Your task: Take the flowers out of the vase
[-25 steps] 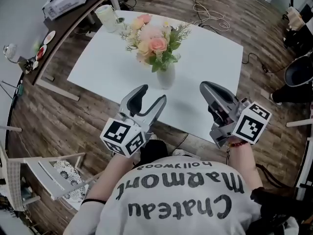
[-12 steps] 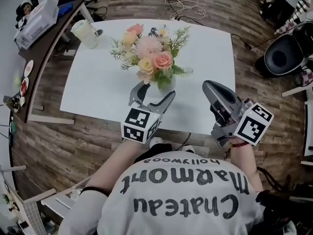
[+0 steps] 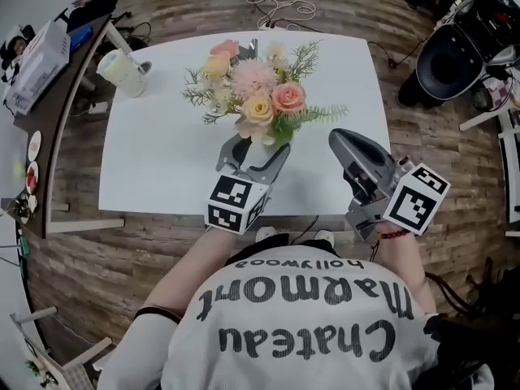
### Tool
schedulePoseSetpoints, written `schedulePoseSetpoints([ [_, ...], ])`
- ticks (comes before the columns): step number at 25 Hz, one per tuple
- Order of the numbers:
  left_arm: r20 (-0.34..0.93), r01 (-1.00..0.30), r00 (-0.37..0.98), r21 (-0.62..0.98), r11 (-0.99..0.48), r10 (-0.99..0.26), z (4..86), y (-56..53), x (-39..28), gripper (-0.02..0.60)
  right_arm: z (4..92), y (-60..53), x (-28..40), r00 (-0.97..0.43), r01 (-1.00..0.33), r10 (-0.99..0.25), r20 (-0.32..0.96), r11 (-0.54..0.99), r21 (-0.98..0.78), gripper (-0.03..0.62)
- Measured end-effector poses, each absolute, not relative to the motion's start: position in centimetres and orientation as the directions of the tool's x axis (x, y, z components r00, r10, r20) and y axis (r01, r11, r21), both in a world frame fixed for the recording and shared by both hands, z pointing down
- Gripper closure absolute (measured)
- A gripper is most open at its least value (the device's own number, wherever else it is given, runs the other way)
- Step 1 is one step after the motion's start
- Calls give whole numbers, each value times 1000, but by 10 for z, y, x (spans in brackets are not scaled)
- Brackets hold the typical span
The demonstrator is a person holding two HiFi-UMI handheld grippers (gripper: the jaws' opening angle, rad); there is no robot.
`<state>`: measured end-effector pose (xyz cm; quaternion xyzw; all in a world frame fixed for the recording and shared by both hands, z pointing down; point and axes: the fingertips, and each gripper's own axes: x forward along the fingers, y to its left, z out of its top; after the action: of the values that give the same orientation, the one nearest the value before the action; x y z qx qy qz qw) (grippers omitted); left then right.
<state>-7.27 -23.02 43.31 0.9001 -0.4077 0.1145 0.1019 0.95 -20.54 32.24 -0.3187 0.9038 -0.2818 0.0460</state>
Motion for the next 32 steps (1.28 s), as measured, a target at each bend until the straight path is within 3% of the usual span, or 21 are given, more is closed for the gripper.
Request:
schedulePoseSetpoints([
  [14,287,-730,670,86,-678,-685,436,-226,-69,322,320,-207,-4,-788,-571,-605,113,649,-503,577],
  [19,284,-731,670,90,-677,-686,435,-228,-70,322,327,-213,-14,-778,-623,-604,175,702,-346,576],
  [20,285,-731,670,90,-677,-685,435,-228,-70,322,330,-214,-17,-776,-631,-597,204,718,-295,559],
  [21,286,-731,670,90,-677,-685,435,-228,-70,322,333,-215,-21,-773,-634,-590,234,734,-243,477],
  [22,287,-730,670,90,-677,-685,435,-228,-70,322,335,-216,-25,-769,-633,-583,262,750,-192,451],
  [26,285,-734,668,97,-672,-688,434,-228,-68,322,342,-215,-41,-764,-603,-557,324,796,-52,443],
  [32,292,-736,666,104,-669,-686,438,-229,-70,322,346,-217,-63,-789,-558,-515,335,829,-37,424],
])
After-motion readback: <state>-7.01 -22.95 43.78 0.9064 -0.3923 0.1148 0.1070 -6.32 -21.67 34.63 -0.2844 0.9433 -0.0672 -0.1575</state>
